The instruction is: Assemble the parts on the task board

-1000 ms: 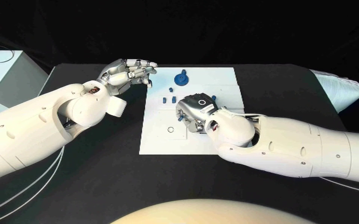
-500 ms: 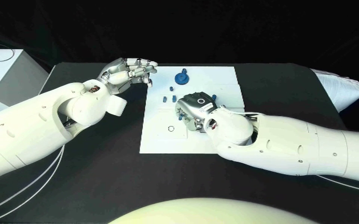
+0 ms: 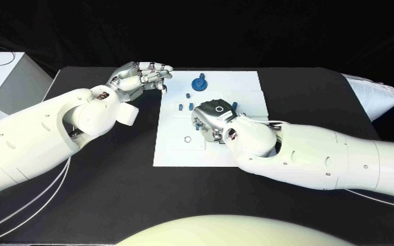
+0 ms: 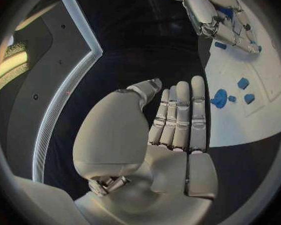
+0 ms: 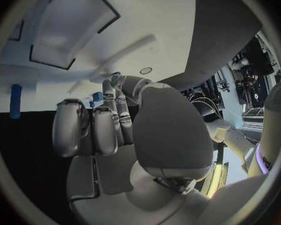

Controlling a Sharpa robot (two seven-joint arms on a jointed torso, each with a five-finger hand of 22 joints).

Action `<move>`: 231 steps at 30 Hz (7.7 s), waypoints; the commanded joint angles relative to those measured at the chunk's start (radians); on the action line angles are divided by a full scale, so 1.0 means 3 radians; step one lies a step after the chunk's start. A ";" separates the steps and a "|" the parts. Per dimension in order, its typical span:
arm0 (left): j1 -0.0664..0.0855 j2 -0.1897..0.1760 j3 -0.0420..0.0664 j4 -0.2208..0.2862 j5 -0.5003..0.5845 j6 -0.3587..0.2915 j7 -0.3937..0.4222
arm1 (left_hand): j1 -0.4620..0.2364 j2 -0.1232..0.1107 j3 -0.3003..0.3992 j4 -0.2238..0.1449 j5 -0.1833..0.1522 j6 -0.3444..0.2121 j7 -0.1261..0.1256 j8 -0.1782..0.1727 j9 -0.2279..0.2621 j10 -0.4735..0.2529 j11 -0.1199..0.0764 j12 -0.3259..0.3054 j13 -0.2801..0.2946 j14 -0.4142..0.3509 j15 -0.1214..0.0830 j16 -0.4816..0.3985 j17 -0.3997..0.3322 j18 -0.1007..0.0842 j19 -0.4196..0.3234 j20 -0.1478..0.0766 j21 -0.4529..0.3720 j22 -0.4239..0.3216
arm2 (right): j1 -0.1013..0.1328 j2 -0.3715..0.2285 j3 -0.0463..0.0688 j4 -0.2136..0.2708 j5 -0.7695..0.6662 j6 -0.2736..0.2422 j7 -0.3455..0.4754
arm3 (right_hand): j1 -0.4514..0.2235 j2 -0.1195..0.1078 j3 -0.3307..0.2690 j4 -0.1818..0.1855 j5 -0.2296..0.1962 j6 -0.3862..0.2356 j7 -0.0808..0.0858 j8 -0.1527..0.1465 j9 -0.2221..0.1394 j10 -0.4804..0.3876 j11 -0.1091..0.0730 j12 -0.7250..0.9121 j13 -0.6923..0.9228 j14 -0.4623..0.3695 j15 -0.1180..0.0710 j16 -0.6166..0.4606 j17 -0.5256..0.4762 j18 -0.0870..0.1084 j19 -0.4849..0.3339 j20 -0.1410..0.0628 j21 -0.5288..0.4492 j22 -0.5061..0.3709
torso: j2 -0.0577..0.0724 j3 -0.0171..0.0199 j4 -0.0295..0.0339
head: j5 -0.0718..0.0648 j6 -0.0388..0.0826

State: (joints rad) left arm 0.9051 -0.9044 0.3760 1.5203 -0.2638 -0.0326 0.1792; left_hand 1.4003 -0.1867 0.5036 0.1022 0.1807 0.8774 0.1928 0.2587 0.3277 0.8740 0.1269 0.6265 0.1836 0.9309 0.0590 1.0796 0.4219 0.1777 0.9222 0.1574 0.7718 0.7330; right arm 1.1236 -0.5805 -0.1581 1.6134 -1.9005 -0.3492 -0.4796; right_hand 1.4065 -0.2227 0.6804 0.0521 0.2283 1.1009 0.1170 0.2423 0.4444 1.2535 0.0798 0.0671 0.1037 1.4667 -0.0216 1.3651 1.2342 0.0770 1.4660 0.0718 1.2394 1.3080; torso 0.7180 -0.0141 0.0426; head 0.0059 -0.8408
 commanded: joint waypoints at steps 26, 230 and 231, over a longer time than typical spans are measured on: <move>-0.0001 -0.0003 0.0002 0.0006 0.0007 0.0045 -0.0014 | 0.0007 -0.0007 -0.0021 0.0006 0.0016 -0.0010 0.0001 -0.0024 -0.0005 -0.0022 0.0008 0.0007 -0.0005 0.0013 0.0011 -0.0024 -0.0005 0.0020 0.0021 -0.0003 -0.0021 -0.0011 | -0.0018 -0.0025 -0.0014 -0.0009 0.0138 -0.0048 0.0149 | -0.0201 -0.0152 0.0000 0.0019 -0.0108 -0.0363 0.0129 -0.0243 -0.0086 -0.0521 0.0071 -0.0023 -0.0138 0.0060 0.0103 -0.0144 -0.0271 0.0059 -0.0101 0.0093 -0.0564 -0.0042 | -0.0001 0.0001 -0.0004 | 0.0009 0.0004; -0.0016 0.0014 0.0000 -0.0005 0.0038 -0.0019 -0.0033 | 0.0000 0.0039 -0.0037 0.0085 0.0015 -0.0003 -0.0002 -0.0030 -0.0009 -0.0025 0.0005 0.0025 -0.0014 0.0029 0.0010 -0.0032 -0.0006 0.0020 0.0063 -0.0002 -0.0081 -0.0055 | 0.0095 -0.0025 -0.0003 0.0296 0.0414 0.0112 0.0429 | 0.0148 0.0055 -0.0104 0.0085 -0.0172 0.0072 0.0012 -0.0114 -0.0174 0.0187 -0.0107 0.0133 -0.0018 0.0089 -0.0043 0.0061 -0.0291 -0.0037 0.0121 -0.0036 -0.0105 0.0277 | 0.0008 0.0002 0.0004 | 0.0037 0.0137; -0.0016 0.0013 0.0000 -0.0004 0.0038 -0.0019 -0.0033 | 0.0000 0.0039 -0.0037 0.0085 0.0015 -0.0003 -0.0002 -0.0030 -0.0009 -0.0025 0.0005 0.0025 -0.0014 0.0029 0.0010 -0.0032 -0.0006 0.0020 0.0063 -0.0002 -0.0081 -0.0055 | 0.0093 -0.0023 -0.0004 0.0294 0.0406 0.0119 0.0425 | 0.0148 0.0055 -0.0104 0.0085 -0.0172 0.0072 0.0012 -0.0114 -0.0174 0.0187 -0.0107 0.0133 -0.0018 0.0089 -0.0043 0.0061 -0.0291 -0.0037 0.0121 -0.0036 -0.0105 0.0277 | 0.0010 0.0003 0.0004 | 0.0039 0.0134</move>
State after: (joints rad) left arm 0.9001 -0.9017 0.3754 1.5158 -0.2595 -0.0391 0.1638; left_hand 1.3962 -0.1827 0.4926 0.1243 0.1807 0.8775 0.1928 0.2551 0.3267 0.8740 0.1270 0.6302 0.1808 0.9345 0.0626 1.0757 0.4214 0.1776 0.9365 0.1576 0.7520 0.7182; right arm 1.1530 -0.5890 -0.1591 1.7023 -1.7621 -0.3425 -0.3628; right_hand 1.4442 -0.2220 0.6461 0.0865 0.1733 1.1200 0.1162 0.2048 0.3913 1.2267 0.1243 0.1009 0.0716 1.4648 -0.0270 1.3807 1.1457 0.0839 1.4679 0.0663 1.2037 1.3076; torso 0.7198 -0.0135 0.0433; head 0.0162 -0.7986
